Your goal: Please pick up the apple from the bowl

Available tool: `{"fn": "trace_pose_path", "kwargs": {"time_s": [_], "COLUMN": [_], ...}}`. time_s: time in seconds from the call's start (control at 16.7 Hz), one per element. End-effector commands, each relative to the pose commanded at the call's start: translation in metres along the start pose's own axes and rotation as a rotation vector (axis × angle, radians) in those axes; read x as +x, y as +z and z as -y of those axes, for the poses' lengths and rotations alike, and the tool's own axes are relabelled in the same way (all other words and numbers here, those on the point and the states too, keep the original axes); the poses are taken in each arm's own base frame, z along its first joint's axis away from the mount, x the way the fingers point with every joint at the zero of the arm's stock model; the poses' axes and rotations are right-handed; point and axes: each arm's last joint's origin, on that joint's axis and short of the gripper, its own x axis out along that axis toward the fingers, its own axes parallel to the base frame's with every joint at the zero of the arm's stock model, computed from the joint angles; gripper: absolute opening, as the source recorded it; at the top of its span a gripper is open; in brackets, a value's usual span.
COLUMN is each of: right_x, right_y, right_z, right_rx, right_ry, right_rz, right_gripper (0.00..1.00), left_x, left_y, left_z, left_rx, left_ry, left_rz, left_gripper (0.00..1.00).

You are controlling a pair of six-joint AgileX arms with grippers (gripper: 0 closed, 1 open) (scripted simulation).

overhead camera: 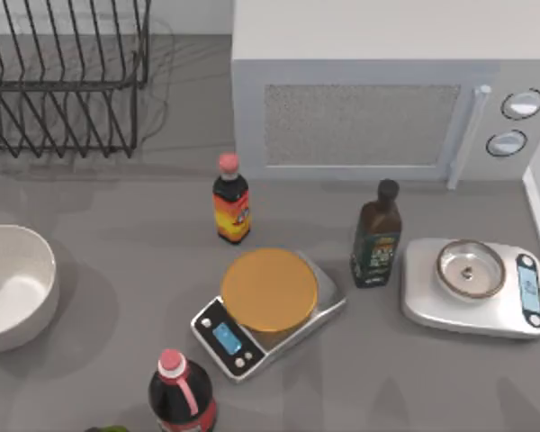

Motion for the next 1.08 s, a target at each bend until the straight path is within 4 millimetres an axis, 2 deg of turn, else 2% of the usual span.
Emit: {"fn": "trace_pose_path", "kwargs": {"time_s": [0.18,0.3,0.42,0.54,0.66,0.78,0.9,1.08], "right_x": [0.0,0.0,0.0,0.0,0.0,0.0,0.0,0.0], "right_y": [0.0,0.0,0.0,0.0,0.0,0.0,0.0,0.0], "right_z": [0.0,0.0,0.0,0.0,0.0,0.0,0.0,0.0], "right_rx": [0.0,0.0,0.0,0.0,0.0,0.0,0.0,0.0], "right_ry": [0.0,0.0,0.0,0.0,0.0,0.0,0.0,0.0], "right_rz": [0.0,0.0,0.0,0.0,0.0,0.0,0.0,0.0], "right_gripper": [1.0,1.0,1.0,1.0,1.0,1.0,1.0,1.0], "left_x": [0.007,0.02,0.039,0.06,0.08,0.096,0.103,0.104], "left_y": [0.011,0.028,0.045,0.056,0.06,0.061,0.06,0.06], "left_z": [0.012,0.036,0.073,0.118,0.162,0.193,0.204,0.203], "left_rx": [-0.001,-0.001,-0.002,-0.002,-0.003,-0.003,-0.004,-0.004], "left_ry": [-0.002,-0.003,-0.004,-0.003,-0.001,0.0,0.0,0.001], "left_rz": [-0.007,-0.018,-0.028,-0.037,-0.042,-0.043,-0.043,-0.047], "left_gripper": [0.0,0.0,0.0,0.0,0.0,0.0,0.0,0.0]}}
